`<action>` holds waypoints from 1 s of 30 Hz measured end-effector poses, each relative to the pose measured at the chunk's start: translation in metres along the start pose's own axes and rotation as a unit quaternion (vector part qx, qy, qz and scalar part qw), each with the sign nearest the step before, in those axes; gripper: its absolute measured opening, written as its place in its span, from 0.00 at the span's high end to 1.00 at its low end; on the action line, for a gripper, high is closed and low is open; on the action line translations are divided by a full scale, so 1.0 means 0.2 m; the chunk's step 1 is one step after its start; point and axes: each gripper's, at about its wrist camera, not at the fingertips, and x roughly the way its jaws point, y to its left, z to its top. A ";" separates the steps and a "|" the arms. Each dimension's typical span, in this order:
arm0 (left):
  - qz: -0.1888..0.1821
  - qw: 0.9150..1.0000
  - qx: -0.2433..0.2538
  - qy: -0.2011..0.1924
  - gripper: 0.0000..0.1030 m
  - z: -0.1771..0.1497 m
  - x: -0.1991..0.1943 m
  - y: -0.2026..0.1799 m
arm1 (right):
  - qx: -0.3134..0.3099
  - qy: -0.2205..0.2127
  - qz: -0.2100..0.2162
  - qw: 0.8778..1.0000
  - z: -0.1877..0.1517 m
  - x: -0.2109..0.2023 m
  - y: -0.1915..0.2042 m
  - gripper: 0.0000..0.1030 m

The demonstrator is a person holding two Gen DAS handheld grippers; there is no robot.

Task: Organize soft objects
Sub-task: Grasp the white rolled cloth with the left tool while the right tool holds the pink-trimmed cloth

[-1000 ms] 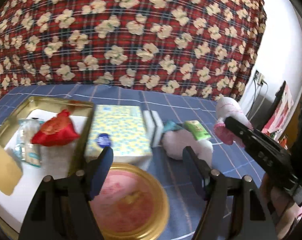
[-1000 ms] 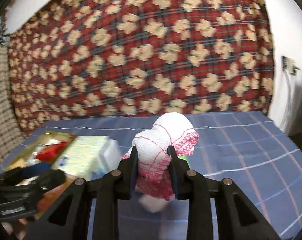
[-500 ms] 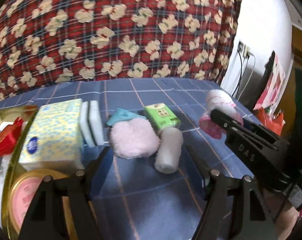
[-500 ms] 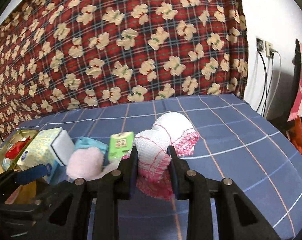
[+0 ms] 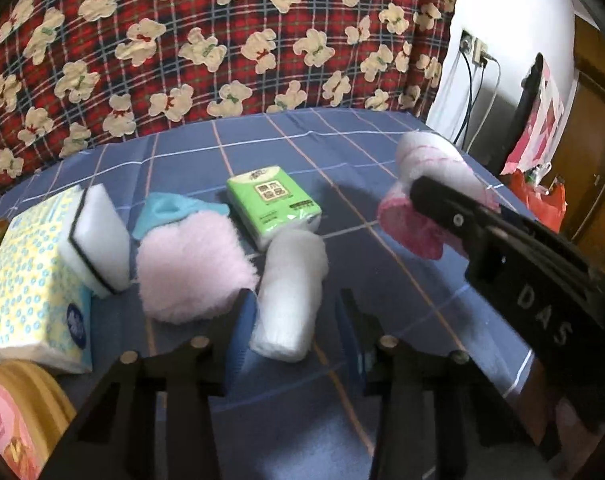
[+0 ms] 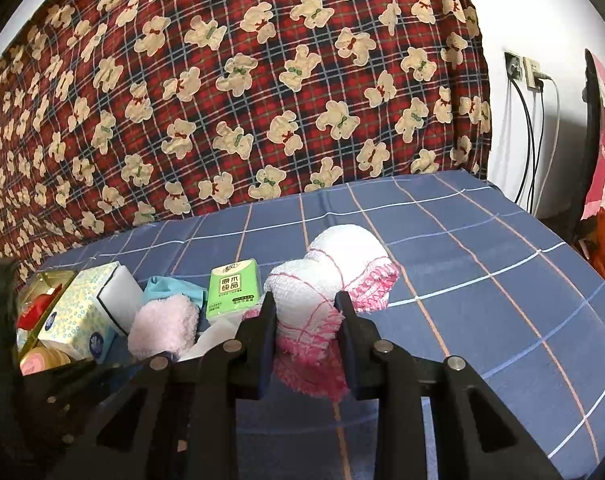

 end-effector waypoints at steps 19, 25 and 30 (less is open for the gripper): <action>-0.027 0.999 -0.025 -0.013 0.73 -0.01 -0.04 0.07 | -0.007 -0.007 -0.006 1.000 0.00 -0.01 0.02 0.70; -0.019 0.997 -0.035 -0.058 0.73 -0.01 -0.12 0.10 | -0.012 -0.023 0.004 1.000 0.00 -0.04 0.03 0.70; 0.012 0.996 -0.037 -0.086 0.73 -0.02 -0.18 0.11 | -0.026 -0.037 0.004 0.999 0.00 -0.07 0.06 0.70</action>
